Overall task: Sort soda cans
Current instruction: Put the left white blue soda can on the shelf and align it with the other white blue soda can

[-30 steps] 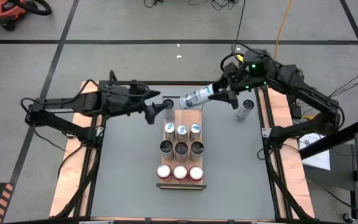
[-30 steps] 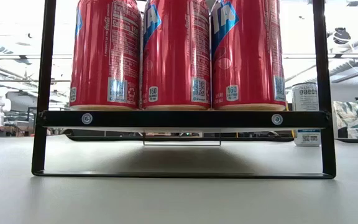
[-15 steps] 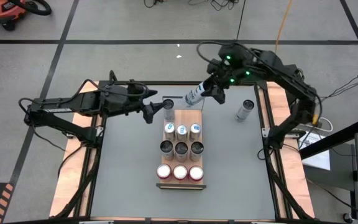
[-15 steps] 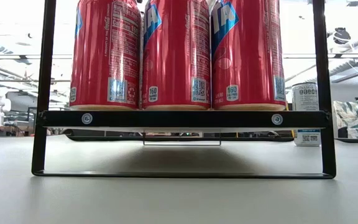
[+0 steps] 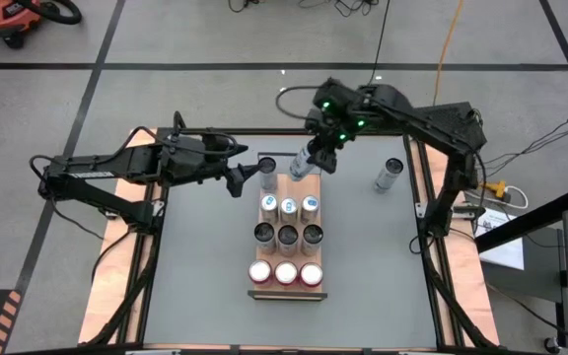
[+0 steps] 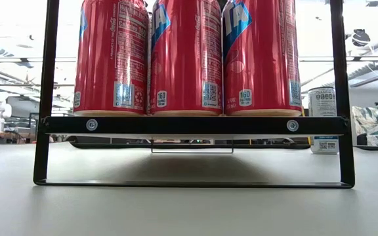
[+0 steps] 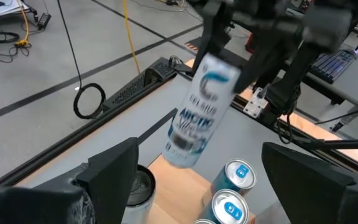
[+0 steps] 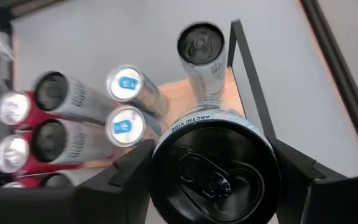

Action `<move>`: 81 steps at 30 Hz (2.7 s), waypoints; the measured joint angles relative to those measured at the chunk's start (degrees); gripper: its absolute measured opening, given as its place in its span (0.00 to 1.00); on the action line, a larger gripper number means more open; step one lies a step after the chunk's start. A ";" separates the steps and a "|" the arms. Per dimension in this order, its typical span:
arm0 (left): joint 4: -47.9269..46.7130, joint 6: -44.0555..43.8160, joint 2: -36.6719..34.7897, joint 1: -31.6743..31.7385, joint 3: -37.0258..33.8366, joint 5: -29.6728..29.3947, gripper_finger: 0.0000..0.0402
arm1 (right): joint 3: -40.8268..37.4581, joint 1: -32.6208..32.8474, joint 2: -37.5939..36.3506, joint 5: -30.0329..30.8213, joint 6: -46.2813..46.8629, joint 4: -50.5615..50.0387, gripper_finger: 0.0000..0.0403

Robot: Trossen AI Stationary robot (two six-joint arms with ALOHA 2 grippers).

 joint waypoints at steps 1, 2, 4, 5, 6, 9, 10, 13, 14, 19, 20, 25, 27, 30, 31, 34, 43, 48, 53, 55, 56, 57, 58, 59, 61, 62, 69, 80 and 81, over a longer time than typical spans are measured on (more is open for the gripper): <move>0.00 0.00 0.00 0.01 0.00 0.00 0.85 | 0.00 0.38 0.66 0.85 0.03 -0.05 0.53; 0.00 0.00 0.00 -0.01 0.00 0.00 0.85 | 0.00 0.75 1.40 1.37 0.02 -0.06 0.53; 0.00 0.00 0.00 0.00 0.00 0.00 0.85 | -0.02 1.34 2.59 2.13 0.04 0.24 0.53; 0.00 0.00 0.00 0.00 0.00 0.00 0.85 | -0.01 1.54 3.13 2.65 0.03 0.40 0.53; 0.00 0.00 0.00 0.00 0.00 0.00 0.85 | -0.01 1.68 3.65 2.84 -0.02 0.48 0.53; -0.03 0.02 0.02 0.00 0.00 0.00 0.85 | 0.00 1.80 5.39 2.94 -0.17 0.45 0.53; -0.09 0.02 0.02 -0.01 0.00 0.00 0.85 | 0.00 1.94 6.10 2.97 -0.16 0.61 0.53; -0.17 0.02 0.02 -0.01 0.00 0.00 0.85 | 0.00 2.05 7.90 3.08 -0.39 1.33 0.53; -0.17 0.02 0.02 0.01 0.00 0.00 0.85 | 0.00 2.05 8.42 3.05 -0.47 1.43 0.53; -0.32 0.00 0.02 0.01 0.00 0.00 0.85 | -0.02 2.05 11.35 3.15 -1.74 1.55 0.53; -0.46 0.00 0.02 -0.01 0.00 0.00 0.85 | -0.02 2.05 11.88 3.64 -1.78 1.51 0.53; -0.48 -0.02 0.02 -0.01 0.00 0.00 0.85 | -0.02 2.06 13.62 4.60 -2.89 1.74 0.53; -0.47 0.00 0.02 -0.01 0.00 0.00 0.85 | -0.02 2.08 13.99 4.79 -3.19 2.41 0.53; -0.50 0.00 0.02 -0.01 0.00 0.01 0.85 | -0.02 2.16 14.56 5.77 -3.31 3.74 0.54; -0.57 0.02 0.02 -0.01 0.00 0.02 0.85 | -0.02 2.16 14.59 5.70 -3.53 3.82 0.54; -0.80 0.02 0.02 -0.01 0.00 0.04 0.85 | -0.02 2.16 14.96 5.66 -3.57 4.05 0.56; -1.91 0.02 0.04 -0.01 0.00 0.09 0.85 | -0.03 2.57 16.66 5.66 -3.38 3.58 0.56; -1.92 0.02 0.04 -0.01 0.00 0.31 0.85 | -0.02 2.70 17.25 5.64 -3.46 3.64 0.56; -1.92 0.03 0.04 -0.01 0.00 0.33 0.85 | -0.02 2.79 17.32 5.66 -3.61 3.89 0.56; -1.92 0.04 0.04 -0.01 0.00 0.33 0.85 | -0.02 2.79 17.32 5.65 -3.54 3.89 0.56; -1.92 0.04 0.04 -0.01 0.00 0.33 0.85 | -0.02 2.79 17.32 5.66 -3.37 3.97 0.57; -1.92 0.03 0.04 -0.01 0.00 0.33 0.85 | -0.02 2.79 17.32 5.66 -3.27 4.03 0.57; -1.92 0.04 0.04 -0.01 0.00 0.33 0.85 | -0.02 2.79 17.32 5.66 -3.22 4.21 0.58; -1.92 0.04 0.04 -0.01 0.00 0.33 0.85 | -0.02 2.79 17.32 5.69 -3.24 4.34 0.59; -1.92 0.04 0.04 -0.01 0.00 0.33 0.85 | -0.02 2.79 17.32 5.88 -3.12 4.37 0.61; -1.92 0.04 0.04 -0.01 0.00 0.33 0.85 | -0.02 2.79 17.32 5.93 -2.80 4.47 0.62; -1.92 0.04 0.04 -0.01 0.00 0.31 0.85 | -0.02 2.79 17.32 5.93 -1.90 5.56 0.70; -1.94 0.02 0.04 -0.01 0.00 0.31 0.85 | -0.05 2.60 15.41 6.02 -1.53 5.88 0.73; -1.95 0.02 0.04 -0.01 0.00 0.31 0.85 | -0.05 2.55 14.64 6.54 -1.53 5.90 0.73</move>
